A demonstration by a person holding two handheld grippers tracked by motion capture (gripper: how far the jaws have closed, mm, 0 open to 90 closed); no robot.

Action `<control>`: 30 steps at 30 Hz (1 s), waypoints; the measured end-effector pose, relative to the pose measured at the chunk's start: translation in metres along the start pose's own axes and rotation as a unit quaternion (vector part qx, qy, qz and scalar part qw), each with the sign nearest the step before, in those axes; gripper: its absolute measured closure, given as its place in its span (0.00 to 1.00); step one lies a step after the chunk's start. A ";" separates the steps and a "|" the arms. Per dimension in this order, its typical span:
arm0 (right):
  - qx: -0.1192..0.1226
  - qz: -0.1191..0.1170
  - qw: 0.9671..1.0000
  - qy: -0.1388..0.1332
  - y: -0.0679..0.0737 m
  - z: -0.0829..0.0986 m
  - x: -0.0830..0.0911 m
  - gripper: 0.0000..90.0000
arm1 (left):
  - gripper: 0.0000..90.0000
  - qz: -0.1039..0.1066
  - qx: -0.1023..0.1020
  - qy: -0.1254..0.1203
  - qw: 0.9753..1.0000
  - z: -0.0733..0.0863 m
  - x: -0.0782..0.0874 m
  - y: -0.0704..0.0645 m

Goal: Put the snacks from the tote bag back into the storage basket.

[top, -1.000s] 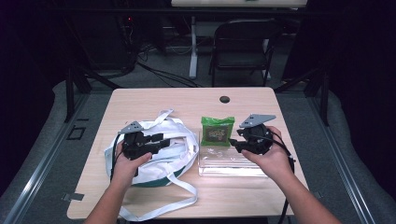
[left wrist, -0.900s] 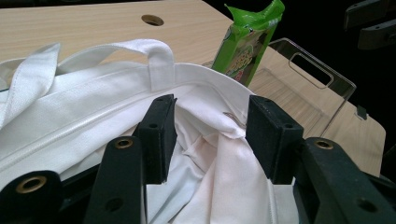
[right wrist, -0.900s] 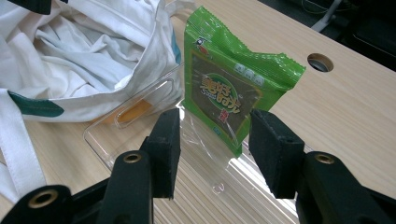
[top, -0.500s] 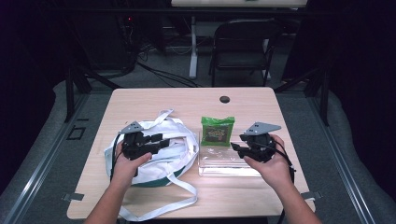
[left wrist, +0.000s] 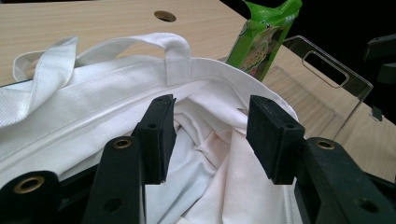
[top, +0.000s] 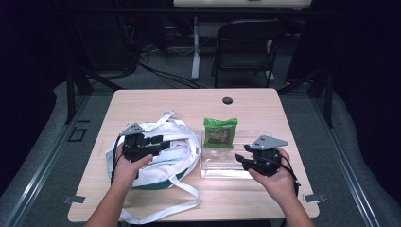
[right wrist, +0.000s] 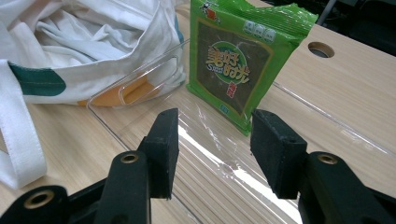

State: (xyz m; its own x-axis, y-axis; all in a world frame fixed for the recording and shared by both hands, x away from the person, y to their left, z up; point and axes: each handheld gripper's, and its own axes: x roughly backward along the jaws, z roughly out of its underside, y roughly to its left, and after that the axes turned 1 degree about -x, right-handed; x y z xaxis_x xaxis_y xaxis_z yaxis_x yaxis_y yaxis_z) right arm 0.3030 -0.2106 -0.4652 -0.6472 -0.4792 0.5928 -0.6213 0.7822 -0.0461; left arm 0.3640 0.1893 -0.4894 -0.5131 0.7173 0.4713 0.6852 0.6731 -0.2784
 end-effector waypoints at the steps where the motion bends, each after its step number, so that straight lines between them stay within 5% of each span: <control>1: -0.004 -0.001 1.000 -0.004 0.000 0.001 0.001 0.58 | 0.57 0.000 0.001 0.000 1.000 0.000 0.000 0.000; 7: -0.024 -0.003 0.999 -0.037 -0.002 0.008 0.008 0.58 | 0.57 -0.001 0.002 -0.001 1.000 0.000 0.001 0.001; 30: -0.041 0.019 0.997 -0.060 -0.002 0.035 0.006 0.58 | 0.57 -0.005 -0.004 -0.002 1.000 0.001 0.003 0.000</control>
State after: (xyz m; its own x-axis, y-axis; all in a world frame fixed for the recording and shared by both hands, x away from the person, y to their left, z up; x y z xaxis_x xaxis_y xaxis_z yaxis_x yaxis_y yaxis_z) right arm 0.2848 -0.2288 -0.4898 -0.7216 -0.4884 0.4907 -0.5596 0.8288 0.0019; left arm 0.3621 0.1909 -0.4885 -0.5224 0.7108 0.4710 0.6834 0.6794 -0.2673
